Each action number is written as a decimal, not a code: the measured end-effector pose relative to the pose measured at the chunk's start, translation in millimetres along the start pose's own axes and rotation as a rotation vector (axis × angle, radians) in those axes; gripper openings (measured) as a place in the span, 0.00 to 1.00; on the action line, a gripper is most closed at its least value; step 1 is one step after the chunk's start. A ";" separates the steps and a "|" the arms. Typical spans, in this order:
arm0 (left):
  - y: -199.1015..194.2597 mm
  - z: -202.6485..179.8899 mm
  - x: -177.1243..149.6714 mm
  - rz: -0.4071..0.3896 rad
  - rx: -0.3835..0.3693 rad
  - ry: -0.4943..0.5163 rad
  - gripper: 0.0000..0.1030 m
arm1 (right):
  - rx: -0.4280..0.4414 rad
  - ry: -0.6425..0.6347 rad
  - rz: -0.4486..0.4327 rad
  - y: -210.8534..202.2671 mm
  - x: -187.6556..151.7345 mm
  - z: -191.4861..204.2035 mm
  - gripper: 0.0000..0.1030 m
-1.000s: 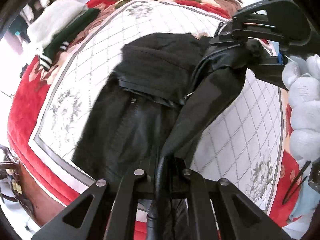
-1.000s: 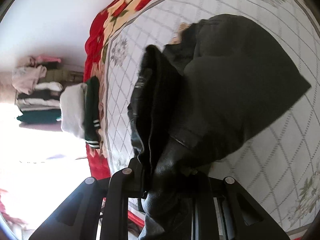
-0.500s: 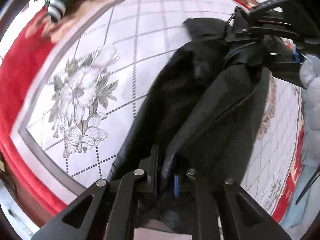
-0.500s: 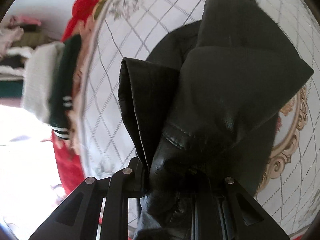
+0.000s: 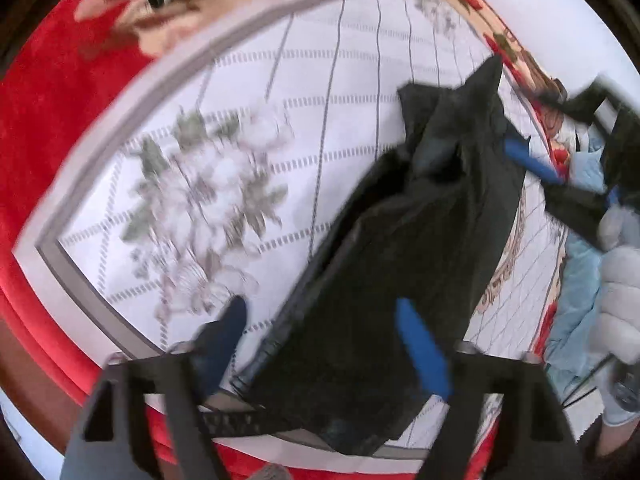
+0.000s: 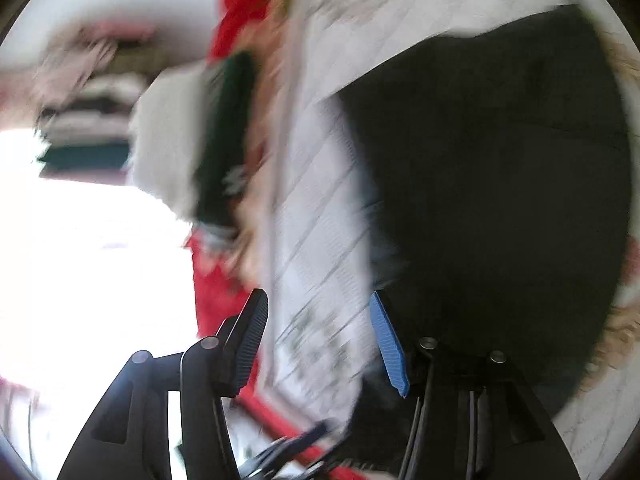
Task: Fold large clothes
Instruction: 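Fold the jacket in half with the right tool while the left tool holds it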
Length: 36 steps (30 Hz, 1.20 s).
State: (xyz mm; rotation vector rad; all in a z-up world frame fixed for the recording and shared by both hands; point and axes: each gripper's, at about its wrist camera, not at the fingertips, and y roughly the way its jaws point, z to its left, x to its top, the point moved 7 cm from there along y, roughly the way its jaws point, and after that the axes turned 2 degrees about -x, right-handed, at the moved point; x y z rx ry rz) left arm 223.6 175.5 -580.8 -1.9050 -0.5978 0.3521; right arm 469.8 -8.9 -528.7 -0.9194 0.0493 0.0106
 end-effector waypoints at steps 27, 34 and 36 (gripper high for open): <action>90.4 -76.0 48.0 -0.075 0.208 0.127 0.88 | 0.187 0.255 -0.136 -11.6 55.5 -212.4 0.54; 89.5 -91.9 46.2 -0.066 0.235 0.165 0.89 | 0.141 0.518 -0.393 -66.6 -3.6 -253.3 0.18; 86.7 -100.6 41.2 -0.059 0.230 0.180 0.89 | 0.096 0.708 -0.514 -97.9 -58.7 -283.3 0.19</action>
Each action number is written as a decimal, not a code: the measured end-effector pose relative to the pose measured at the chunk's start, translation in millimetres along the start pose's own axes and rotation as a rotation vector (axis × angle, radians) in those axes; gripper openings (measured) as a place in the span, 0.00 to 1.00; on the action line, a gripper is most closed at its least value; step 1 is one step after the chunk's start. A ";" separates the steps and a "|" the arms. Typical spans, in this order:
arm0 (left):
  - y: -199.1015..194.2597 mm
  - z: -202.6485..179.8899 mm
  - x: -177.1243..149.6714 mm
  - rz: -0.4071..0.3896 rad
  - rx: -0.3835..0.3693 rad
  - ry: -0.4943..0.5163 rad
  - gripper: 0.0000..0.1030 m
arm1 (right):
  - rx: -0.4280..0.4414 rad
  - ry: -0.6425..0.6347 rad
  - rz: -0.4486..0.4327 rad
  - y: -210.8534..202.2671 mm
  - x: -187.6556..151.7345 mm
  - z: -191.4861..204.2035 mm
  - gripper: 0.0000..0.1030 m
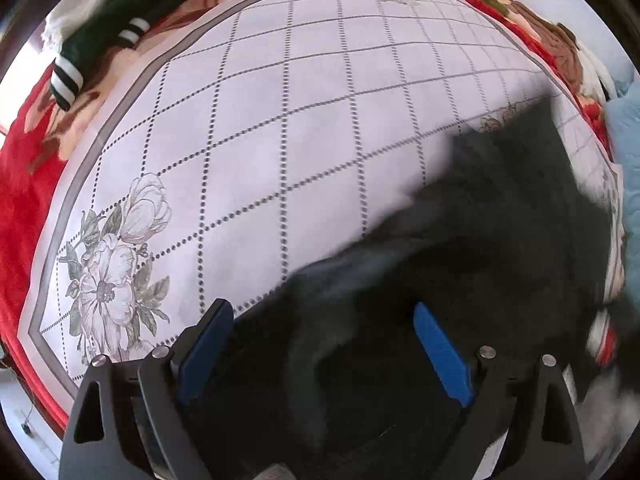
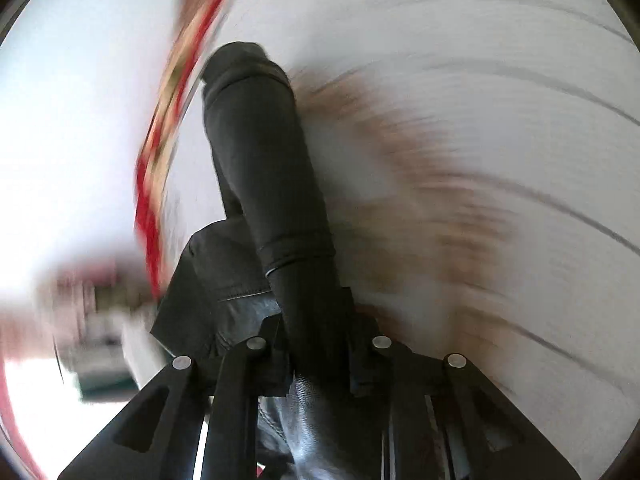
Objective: Fold large clothes
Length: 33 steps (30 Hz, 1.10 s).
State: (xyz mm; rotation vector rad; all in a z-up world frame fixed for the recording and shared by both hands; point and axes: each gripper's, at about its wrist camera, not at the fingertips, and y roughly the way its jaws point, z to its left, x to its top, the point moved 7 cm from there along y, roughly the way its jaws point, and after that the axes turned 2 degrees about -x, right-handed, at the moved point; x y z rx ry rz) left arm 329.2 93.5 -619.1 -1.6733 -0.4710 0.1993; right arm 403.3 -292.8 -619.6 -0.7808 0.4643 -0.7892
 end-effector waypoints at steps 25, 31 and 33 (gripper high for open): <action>49.2 -47.5 -10.5 0.103 0.065 0.046 0.92 | -0.244 -0.472 0.109 -72.9 13.9 3.2 0.30; 46.1 -46.3 -6.9 0.089 0.059 0.048 0.93 | -0.361 -0.474 0.150 8.6 34.2 -7.0 0.27; 31.0 -44.7 -6.8 0.077 0.059 0.030 0.93 | -0.358 -0.428 0.199 1.7 39.3 -8.0 0.27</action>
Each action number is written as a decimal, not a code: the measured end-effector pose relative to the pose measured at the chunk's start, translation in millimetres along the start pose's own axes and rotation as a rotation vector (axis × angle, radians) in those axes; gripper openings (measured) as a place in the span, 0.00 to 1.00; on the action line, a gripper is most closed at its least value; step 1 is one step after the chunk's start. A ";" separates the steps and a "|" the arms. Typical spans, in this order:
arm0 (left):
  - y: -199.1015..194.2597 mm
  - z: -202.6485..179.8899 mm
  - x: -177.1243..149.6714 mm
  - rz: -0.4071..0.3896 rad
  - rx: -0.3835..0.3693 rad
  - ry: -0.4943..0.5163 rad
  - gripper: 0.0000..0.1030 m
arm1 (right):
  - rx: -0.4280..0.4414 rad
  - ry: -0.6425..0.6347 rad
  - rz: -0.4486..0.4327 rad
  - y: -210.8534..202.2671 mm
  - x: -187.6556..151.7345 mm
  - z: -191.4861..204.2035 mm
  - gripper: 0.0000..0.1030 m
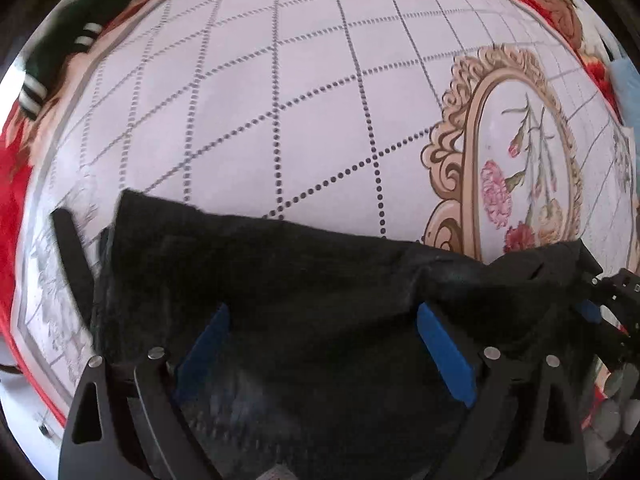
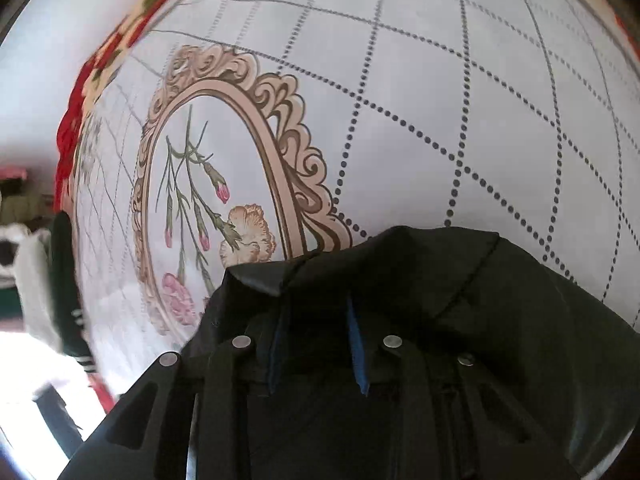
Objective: Fold large clothes
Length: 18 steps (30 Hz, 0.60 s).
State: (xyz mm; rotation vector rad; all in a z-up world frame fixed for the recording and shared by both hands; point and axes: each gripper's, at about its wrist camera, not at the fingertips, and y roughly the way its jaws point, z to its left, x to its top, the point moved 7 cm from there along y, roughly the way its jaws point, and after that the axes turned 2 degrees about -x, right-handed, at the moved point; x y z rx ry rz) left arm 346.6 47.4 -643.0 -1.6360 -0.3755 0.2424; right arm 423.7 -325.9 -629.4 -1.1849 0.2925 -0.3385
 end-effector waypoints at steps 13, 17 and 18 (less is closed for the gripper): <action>24.3 -2.4 -30.5 0.021 0.064 0.042 0.95 | -0.115 -0.462 0.165 8.7 -98.8 51.6 0.30; 29.7 -4.4 -26.8 0.005 0.067 0.048 0.97 | -0.174 -0.391 0.214 23.0 -87.0 56.4 0.31; 29.5 -5.1 -27.6 0.003 0.069 0.047 0.96 | -0.174 -0.373 0.230 24.8 -83.3 57.7 0.31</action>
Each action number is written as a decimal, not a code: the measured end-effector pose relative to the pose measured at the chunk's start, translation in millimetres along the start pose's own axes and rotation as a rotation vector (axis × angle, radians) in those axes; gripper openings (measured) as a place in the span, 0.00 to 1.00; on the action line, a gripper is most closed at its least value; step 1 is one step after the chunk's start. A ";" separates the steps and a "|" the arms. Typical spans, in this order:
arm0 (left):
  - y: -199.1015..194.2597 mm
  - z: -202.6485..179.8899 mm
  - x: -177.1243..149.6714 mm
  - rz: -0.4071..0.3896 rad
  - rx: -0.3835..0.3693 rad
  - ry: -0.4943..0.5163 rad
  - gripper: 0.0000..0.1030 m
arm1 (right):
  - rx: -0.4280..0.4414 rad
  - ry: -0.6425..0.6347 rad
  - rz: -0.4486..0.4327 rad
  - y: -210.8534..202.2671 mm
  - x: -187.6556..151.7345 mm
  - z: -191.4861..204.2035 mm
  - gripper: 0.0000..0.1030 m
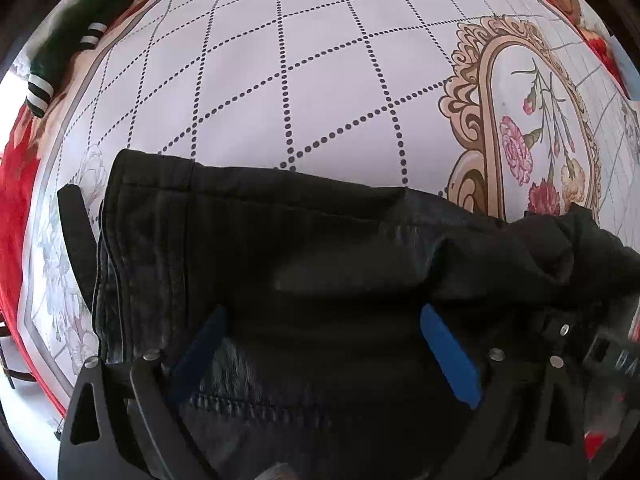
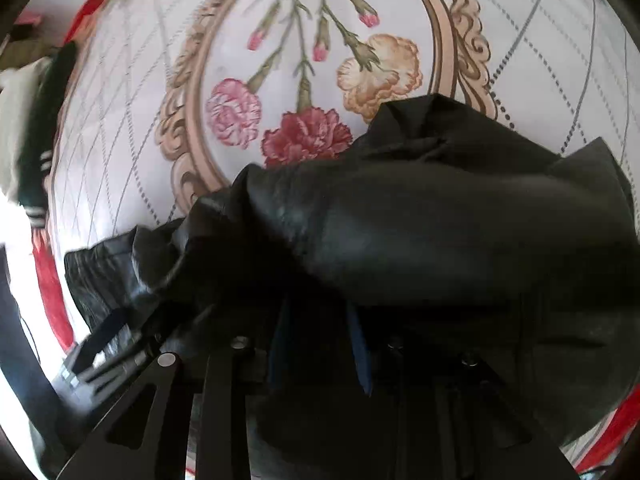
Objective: Fold large clothes
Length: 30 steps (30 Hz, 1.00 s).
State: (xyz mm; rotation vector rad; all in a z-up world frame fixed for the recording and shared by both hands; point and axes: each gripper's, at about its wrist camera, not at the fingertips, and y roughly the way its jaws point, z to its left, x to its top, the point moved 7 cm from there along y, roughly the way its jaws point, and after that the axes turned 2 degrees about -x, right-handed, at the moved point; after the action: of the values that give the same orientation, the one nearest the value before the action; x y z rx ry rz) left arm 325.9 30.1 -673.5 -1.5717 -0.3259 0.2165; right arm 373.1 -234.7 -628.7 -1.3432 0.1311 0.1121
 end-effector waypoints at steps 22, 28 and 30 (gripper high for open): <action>-42.8 -103.2 -41.1 -0.073 -0.022 0.131 0.96 | 0.332 0.553 -0.390 -91.4 -32.6 -227.3 0.48; -50.6 -112.8 -56.4 -0.093 0.036 0.207 0.96 | 0.321 0.668 -0.425 -118.1 -103.0 -263.9 0.61; -49.4 -106.8 -59.3 -0.088 0.056 0.202 0.96 | 0.328 0.700 -0.404 -103.2 -128.2 -267.1 0.61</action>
State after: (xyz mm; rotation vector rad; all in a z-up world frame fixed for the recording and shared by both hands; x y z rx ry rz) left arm 302.7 -90.1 -624.9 -1.5055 -0.2283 -0.0024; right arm 254.7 -518.8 -567.9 -1.0077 0.4428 -0.7003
